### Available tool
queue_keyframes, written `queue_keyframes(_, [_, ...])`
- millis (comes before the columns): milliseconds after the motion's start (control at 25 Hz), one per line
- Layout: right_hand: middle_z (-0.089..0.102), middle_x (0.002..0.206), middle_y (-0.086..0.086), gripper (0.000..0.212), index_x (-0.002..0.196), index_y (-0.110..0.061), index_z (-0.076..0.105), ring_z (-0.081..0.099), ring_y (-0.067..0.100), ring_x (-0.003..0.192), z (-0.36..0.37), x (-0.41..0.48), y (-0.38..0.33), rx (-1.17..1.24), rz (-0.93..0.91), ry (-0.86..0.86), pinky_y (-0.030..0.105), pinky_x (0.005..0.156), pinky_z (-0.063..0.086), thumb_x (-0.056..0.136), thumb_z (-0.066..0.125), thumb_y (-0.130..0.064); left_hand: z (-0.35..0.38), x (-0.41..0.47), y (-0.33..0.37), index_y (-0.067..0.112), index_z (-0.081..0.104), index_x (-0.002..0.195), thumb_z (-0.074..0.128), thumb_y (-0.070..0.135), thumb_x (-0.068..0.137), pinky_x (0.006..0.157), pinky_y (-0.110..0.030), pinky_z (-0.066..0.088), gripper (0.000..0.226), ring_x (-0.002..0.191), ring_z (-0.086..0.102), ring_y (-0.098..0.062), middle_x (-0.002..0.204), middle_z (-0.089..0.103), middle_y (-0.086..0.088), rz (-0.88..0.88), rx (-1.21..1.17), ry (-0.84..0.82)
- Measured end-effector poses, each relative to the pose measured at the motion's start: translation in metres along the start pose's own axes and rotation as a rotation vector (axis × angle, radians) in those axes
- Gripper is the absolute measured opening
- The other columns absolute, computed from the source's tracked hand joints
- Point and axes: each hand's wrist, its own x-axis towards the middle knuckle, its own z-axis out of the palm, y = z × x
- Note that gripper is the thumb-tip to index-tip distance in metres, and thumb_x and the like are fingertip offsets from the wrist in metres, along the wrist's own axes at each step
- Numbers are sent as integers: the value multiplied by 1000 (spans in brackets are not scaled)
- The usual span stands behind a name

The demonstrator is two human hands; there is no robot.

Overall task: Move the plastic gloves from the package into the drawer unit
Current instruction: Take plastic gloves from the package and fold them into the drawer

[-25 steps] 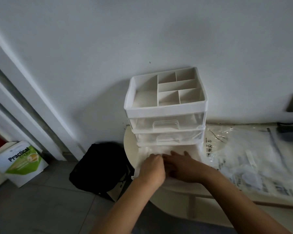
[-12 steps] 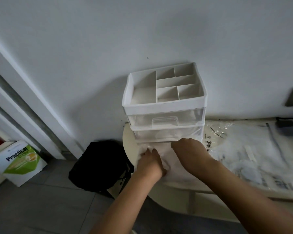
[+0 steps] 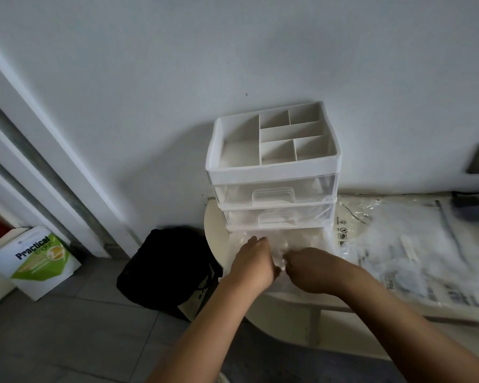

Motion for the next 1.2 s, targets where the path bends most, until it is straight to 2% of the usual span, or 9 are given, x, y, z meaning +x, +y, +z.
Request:
queue_keyframes(120, [52, 120, 16, 32, 118, -3, 53, 52, 29, 109, 1, -2, 1, 105, 129, 154, 27, 85, 39, 88, 41, -5, 4, 11, -6, 11, 35, 139, 72, 32, 78, 107, -41, 34, 74, 128, 37, -35, 139, 35, -14, -86, 146, -173])
queue_keyframes(280, [29, 131, 20, 51, 132, -5, 32, 37, 39, 122, 7, 0, 5, 258, 257, 96, 34, 98, 36, 84, 51, -6, 7, 21, -15, 12, 10, 151, 72, 35, 79, 117, -43, 21, 98, 142, 17, -38, 155, 10, -18, -122, 155, -293])
queue_keyframes(600, [38, 131, 20, 48, 130, -4, 42, 42, 32, 120, 12, 7, 12, 252, 220, 236, 28, 95, 39, 84, 57, -5, 4, 24, -11, 10, 21, 148, 69, 27, 84, 114, -39, 28, 82, 139, 28, -34, 152, 23, -18, -150, 192, -286])
queue_keyframes(760, [59, 117, 4, 33, 118, -12, 60, 57, 19, 107, -7, -25, 30, 469, 151, 482, 23, 86, 41, 86, 63, -18, -5, 9, -2, 11, 43, 137, 62, 19, 87, 107, -36, 38, 54, 128, 45, -29, 139, 46, -13, -128, 163, -143])
queue_keyframes(840, [69, 95, 1, 18, 97, -12, 69, 63, 17, 89, -22, -45, 53, 569, 195, 586, 26, 77, 47, 87, 64, -26, -14, 0, 10, 10, 51, 131, 58, 12, 90, 101, -34, 42, 42, 123, 50, -27, 134, 53, -11, -153, 154, -34])
queue_keyframes(920, [69, 73, 3, 24, 76, -8, 69, 64, 19, 70, -30, -65, 87, 593, 300, 659, 30, 67, 50, 87, 64, -30, -25, -10, 32, 8, 63, 108, 56, 18, 93, 83, -31, 47, 19, 107, 61, -26, 116, 64, -11, -116, 189, 113])
queue_keyframes(1000, [65, 64, 6, 34, 68, -6, 66, 62, 23, 62, -26, -85, 130, 529, 506, 702, 33, 62, 51, 89, 60, -33, -32, -18, 65, 9, 56, 72, 55, 30, 94, 62, -28, 40, 31, 77, 63, -23, 81, 66, -10, -9, 156, 230])
queue_keyframes(1080, [63, 72, 10, 32, 71, -4, 61, 62, 29, 71, -12, -100, 172, 399, 754, 670, 32, 62, 47, 92, 55, -28, -30, -21, 95, 12, 41, 56, 54, 40, 94, 53, -29, 31, 49, 53, 48, -17, 54, 50, -4, 141, 23, 267])
queue_keyframes(1200, [58, 107, 21, 19, 98, 1, 60, 57, 36, 96, 10, -123, 219, 390, 965, 479, 31, 71, 41, 87, 49, -10, -7, -14, 136, 9, 55, 62, 55, 44, 92, 59, -32, 44, 47, 58, 54, -18, 59, 58, -3, 302, -167, 204])
